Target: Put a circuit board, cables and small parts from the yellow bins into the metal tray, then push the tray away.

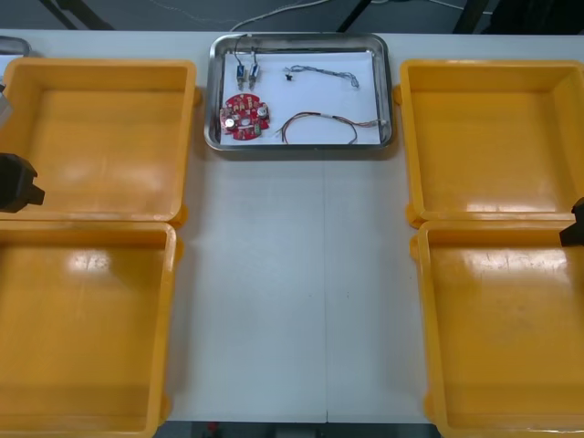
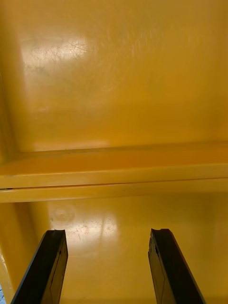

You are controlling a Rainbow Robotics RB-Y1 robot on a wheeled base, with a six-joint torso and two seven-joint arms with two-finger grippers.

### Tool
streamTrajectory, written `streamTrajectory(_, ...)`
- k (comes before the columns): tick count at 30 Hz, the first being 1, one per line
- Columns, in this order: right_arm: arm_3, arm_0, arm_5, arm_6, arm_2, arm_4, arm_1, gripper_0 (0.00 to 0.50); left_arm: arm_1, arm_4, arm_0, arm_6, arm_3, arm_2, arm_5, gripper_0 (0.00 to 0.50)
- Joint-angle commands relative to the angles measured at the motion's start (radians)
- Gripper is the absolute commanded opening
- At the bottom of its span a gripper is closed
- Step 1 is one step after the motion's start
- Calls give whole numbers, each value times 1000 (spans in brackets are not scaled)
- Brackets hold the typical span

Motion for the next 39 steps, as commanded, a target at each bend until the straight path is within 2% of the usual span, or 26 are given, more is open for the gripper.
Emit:
streamTrajectory(1,-54,10,4,43,-24,9,28,500,7,6,16,15,-30,0,6,500)
streamTrajectory(39,-63,10,4,48,-24,9,35,500,7,6,16,15,-30,0,6,500)
